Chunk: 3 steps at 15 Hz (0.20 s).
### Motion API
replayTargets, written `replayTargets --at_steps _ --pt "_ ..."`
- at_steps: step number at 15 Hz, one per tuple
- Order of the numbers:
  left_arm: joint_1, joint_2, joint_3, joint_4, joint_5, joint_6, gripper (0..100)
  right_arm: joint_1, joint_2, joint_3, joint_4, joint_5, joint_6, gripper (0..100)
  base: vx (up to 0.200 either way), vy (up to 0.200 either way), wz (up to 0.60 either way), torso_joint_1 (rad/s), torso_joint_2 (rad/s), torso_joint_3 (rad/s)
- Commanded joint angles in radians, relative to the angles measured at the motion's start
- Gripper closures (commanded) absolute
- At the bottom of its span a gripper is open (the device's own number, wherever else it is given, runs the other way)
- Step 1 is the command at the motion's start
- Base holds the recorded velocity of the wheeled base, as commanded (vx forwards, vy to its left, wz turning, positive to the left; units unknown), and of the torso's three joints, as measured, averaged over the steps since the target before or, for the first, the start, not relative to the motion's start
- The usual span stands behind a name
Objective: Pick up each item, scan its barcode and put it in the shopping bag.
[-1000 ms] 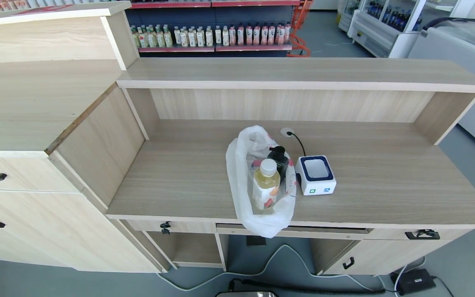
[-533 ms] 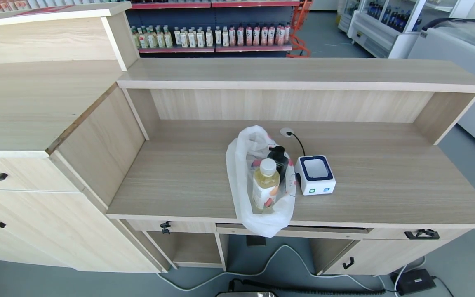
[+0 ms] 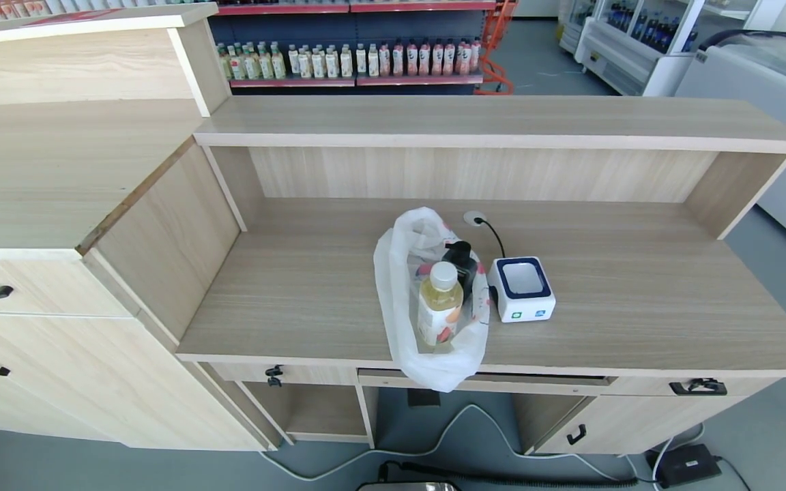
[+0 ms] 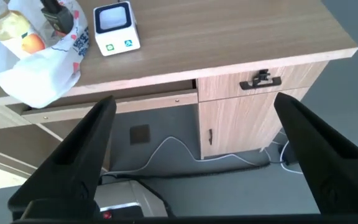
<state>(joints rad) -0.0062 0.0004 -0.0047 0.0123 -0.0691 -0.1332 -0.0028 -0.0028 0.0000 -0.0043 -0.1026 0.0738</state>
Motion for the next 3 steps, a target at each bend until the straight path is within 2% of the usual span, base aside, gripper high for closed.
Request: replayTargets --at_steps 1,3 --pt "0.000 0.000 0.000 0.000 0.000 0.000 0 0.000 0.003 0.000 0.000 0.001 0.000 0 0.000 0.000 0.00 0.000 0.00 0.000" --pt "0.000 0.000 0.000 0.000 0.000 0.000 0 0.000 0.003 0.000 0.001 0.000 0.000 0 0.000 0.000 0.00 0.000 0.00 0.000"
